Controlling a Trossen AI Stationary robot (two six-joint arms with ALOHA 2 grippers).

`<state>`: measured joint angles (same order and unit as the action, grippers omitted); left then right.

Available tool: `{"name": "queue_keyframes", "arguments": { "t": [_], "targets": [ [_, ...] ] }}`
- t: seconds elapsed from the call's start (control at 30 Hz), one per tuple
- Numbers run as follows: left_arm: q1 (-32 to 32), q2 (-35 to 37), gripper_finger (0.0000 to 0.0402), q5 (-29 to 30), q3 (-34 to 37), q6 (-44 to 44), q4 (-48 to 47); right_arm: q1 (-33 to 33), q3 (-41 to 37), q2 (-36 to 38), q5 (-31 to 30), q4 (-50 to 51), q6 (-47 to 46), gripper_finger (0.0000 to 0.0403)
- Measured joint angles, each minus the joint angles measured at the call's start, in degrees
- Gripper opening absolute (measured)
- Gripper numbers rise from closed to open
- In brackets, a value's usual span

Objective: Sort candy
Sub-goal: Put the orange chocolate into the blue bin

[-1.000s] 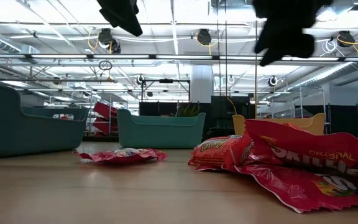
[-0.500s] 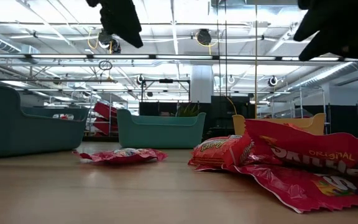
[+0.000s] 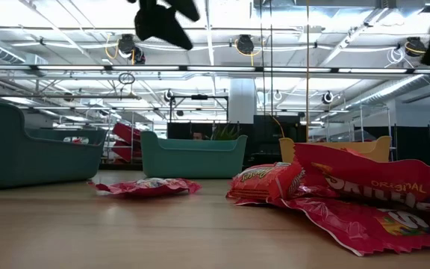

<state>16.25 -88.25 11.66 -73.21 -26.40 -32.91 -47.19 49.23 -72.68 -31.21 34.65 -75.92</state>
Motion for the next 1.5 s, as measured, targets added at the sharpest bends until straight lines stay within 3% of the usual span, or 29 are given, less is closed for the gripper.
{"name": "queue_keyframes", "arguments": {
  "t": [0.37, 1.03, 1.33, 1.5],
  "targets": [
    [-0.17, -4.75, 0.0283, -3.03, -0.02, 8.71, 15.24, -5.38, 0.00, -2.39, 0.70, 1.61, -1.88, 0.0162],
    [-2.76, -23.89, 0.0283, -3.45, -0.02, 16.95, 22.22, -8.99, 0.00, -2.43, 1.50, 4.24, -0.87, 0.0162],
    [-2.88, -30.00, 0.0283, -0.73, -0.02, 21.22, 23.99, -10.37, 0.00, -2.43, 1.30, 4.24, -1.49, 0.0162],
    [-2.80, -30.93, 0.0255, 0.78, -0.10, 20.89, 24.30, -10.48, 0.00, -2.42, 1.28, 4.24, -1.59, 0.0162]
  ]
}}
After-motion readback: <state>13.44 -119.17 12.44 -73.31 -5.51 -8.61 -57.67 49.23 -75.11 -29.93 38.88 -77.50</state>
